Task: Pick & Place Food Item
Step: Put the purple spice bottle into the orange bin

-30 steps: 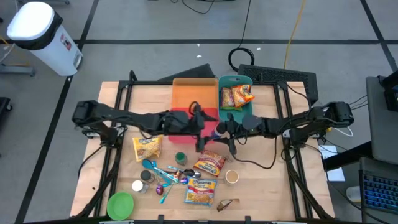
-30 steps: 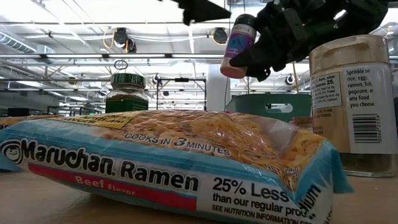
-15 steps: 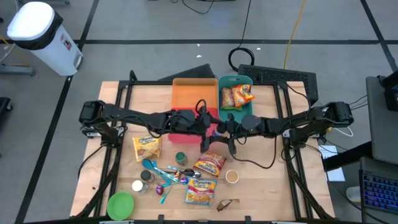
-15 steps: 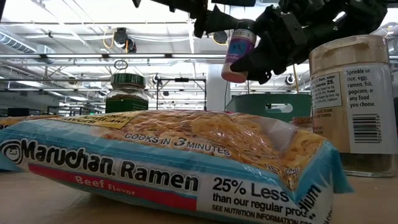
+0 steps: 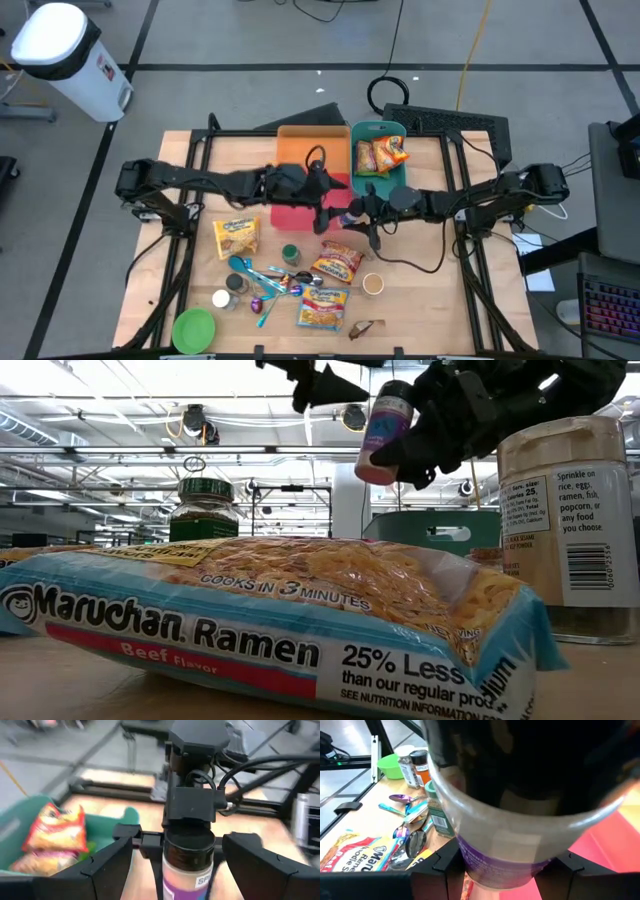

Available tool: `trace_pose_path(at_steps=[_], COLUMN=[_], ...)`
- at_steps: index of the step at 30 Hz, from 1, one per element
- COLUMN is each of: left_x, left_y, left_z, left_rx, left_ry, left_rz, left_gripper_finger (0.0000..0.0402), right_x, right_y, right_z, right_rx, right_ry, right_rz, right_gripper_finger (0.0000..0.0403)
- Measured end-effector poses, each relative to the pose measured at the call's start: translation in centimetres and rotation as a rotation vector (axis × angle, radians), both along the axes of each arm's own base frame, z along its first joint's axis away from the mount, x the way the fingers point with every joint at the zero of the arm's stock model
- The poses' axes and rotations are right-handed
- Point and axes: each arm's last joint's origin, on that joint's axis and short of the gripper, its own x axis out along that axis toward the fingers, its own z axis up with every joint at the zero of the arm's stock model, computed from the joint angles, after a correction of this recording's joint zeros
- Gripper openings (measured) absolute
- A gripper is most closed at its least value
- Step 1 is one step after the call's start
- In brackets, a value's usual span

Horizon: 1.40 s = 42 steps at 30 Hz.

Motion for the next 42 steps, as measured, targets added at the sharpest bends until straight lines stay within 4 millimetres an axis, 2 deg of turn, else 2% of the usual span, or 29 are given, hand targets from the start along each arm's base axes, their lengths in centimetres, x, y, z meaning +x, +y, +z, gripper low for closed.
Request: trace_pose_path(at_steps=[3,6,12,16,27,35,42], left_x=[-0.3,0.3,1.8,2.6,4.4,4.8,4.9], left_y=[0.9,1.0,-0.5,-0.9,-0.2,-0.3,-0.4], left_z=[2.1,3.1,2.0,1.4,-1.5,-1.5,-1.7], left_rx=[-0.078,-0.059,-0.009,0.000,-0.005,-0.004,-0.011], left_ry=[0.118,0.177,0.195,0.182,0.247,0.211,0.211], left_rz=[-0.019,-0.017,-0.165,-0.172,-0.084,-0.086,-0.129], left_gripper_finger=[0.0324,0.0342,0.0369,0.0371,0.0349,0.0347,0.0305], right_x=[0.0,0.0,0.0,0.0,-0.1,-0.1,-0.1], right_y=[0.3,0.5,0.5,0.5,0.6,0.7,0.7], right_z=[0.0,-0.1,-0.1,-0.2,-0.3,-0.3,-0.5], right_rx=[-0.020,-0.045,-0.040,-0.039,-0.039,-0.036,-0.019], right_ry=[0.001,0.006,0.004,0.013,0.023,0.032,0.046], right_rz=[-0.021,-0.042,-0.040,-0.040,-0.038,-0.035,-0.042], right_gripper_finger=[0.0174,0.0174,0.0174,0.0174,0.0174,0.0174,0.0174])
